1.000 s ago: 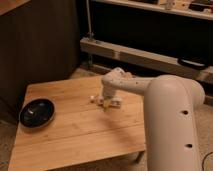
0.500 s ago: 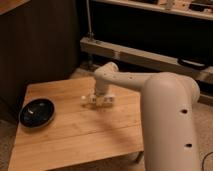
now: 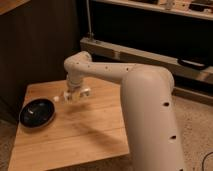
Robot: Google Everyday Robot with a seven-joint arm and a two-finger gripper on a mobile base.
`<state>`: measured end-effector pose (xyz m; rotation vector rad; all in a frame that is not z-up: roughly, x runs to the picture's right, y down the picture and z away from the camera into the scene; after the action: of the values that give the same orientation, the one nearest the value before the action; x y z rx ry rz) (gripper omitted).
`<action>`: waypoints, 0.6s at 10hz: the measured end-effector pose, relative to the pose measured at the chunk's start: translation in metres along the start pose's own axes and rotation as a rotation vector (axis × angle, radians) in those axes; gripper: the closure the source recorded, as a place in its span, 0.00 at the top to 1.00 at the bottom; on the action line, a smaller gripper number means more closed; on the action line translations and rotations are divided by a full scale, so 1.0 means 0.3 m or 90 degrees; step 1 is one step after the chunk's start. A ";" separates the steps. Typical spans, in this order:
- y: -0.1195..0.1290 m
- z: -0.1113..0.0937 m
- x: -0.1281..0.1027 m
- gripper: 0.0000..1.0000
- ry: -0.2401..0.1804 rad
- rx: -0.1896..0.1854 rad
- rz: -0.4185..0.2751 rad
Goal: Place the bottle in the ceramic bowl
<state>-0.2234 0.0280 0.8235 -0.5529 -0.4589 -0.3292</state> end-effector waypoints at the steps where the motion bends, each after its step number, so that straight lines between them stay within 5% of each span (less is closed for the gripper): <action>1: 0.003 0.013 -0.078 0.00 -0.014 -0.011 -0.031; 6: 0.046 0.120 -0.459 0.00 -0.104 -0.071 -0.236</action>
<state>-0.3462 0.0838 0.7762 -0.6050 -0.7068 -0.6699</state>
